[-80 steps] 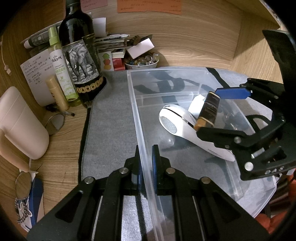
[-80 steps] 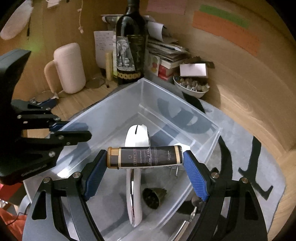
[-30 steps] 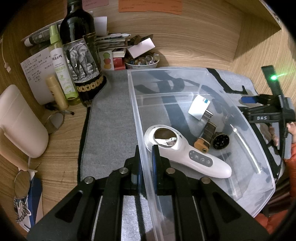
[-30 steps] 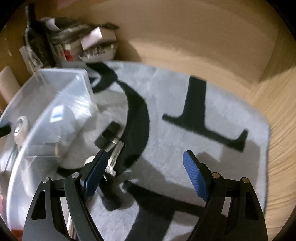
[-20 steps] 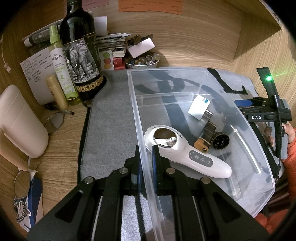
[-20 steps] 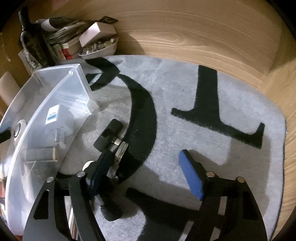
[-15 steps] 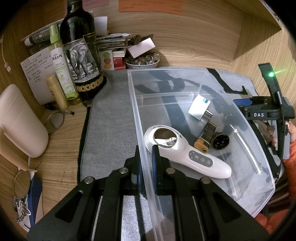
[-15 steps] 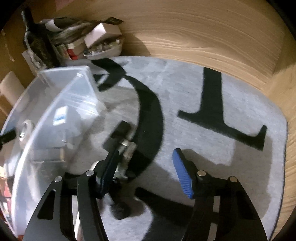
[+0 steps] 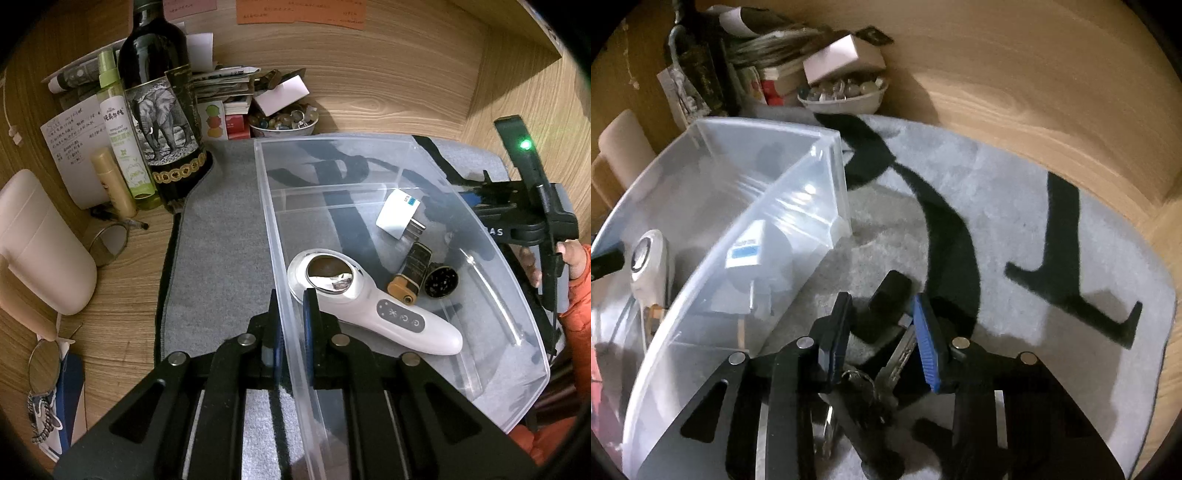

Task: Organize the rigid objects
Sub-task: 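Grasp the small black item on the rug with the right gripper, then carry the black item over the box and open the right gripper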

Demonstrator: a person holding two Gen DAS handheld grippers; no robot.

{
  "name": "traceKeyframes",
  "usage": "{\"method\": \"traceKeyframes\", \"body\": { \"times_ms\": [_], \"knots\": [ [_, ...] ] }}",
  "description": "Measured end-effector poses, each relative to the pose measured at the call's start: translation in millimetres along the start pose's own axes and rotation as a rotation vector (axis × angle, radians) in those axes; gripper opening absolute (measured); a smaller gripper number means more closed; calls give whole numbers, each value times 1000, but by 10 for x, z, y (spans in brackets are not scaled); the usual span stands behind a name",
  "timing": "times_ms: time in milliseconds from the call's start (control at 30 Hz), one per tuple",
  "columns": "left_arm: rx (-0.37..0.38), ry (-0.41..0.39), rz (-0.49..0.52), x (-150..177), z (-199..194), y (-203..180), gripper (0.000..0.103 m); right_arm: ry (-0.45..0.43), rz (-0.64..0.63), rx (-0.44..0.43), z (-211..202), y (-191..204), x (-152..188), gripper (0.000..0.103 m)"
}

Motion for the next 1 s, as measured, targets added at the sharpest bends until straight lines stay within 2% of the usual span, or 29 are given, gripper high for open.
{"method": "traceKeyframes", "body": {
  "times_ms": [367,700,1000],
  "knots": [
    [0,0,2,4,1,3,8,-109,-20,29,-445,77,-116,31],
    [-1,0,0,2,1,2,8,-245,-120,6,-939,510,-334,31],
    [-1,0,1,2,1,2,8,-257,-214,-60,-941,938,-382,31]
  ]
}}
Point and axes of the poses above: each gripper's, at about its wrist camera, not at the fingertips, and z roughly the way its jaws point, y to its left, x to its underside, the point moved 4 cm from there along z, roughly the way its jaws point, and after that the axes turned 6 degrees about -x, right-handed, at the moved point
